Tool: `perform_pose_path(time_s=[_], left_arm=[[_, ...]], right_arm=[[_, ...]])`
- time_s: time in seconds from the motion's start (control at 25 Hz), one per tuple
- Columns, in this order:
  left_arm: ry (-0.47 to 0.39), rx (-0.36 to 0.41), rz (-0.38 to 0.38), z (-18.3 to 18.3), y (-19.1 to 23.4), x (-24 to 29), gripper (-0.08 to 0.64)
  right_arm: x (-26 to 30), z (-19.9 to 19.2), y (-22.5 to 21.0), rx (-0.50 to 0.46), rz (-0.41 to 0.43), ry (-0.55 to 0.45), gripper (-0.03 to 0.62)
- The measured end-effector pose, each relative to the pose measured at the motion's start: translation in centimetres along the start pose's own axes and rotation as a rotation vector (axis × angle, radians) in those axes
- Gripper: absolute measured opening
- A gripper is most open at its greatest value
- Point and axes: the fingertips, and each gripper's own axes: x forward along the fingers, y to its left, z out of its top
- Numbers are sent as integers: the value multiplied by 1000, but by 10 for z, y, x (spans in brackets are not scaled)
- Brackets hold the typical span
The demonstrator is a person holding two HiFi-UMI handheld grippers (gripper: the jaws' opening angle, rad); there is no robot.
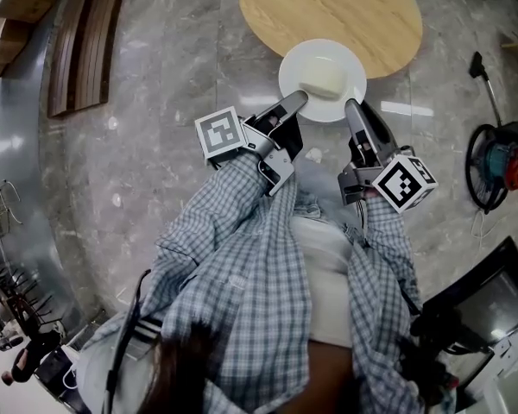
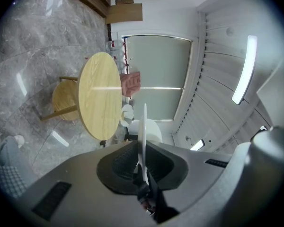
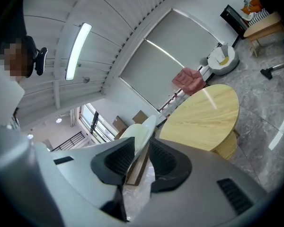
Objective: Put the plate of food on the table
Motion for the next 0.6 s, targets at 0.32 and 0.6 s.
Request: perform_pose_path(time_s=[0.32,0.6], left_arm=[[-70,9,-18,14,-2,19,34],[-112,4,-27,25,0,43,34]], right_arm=[[20,19,-12,-36,40,53,103],[35,38,-28,-38,65,82,103]])
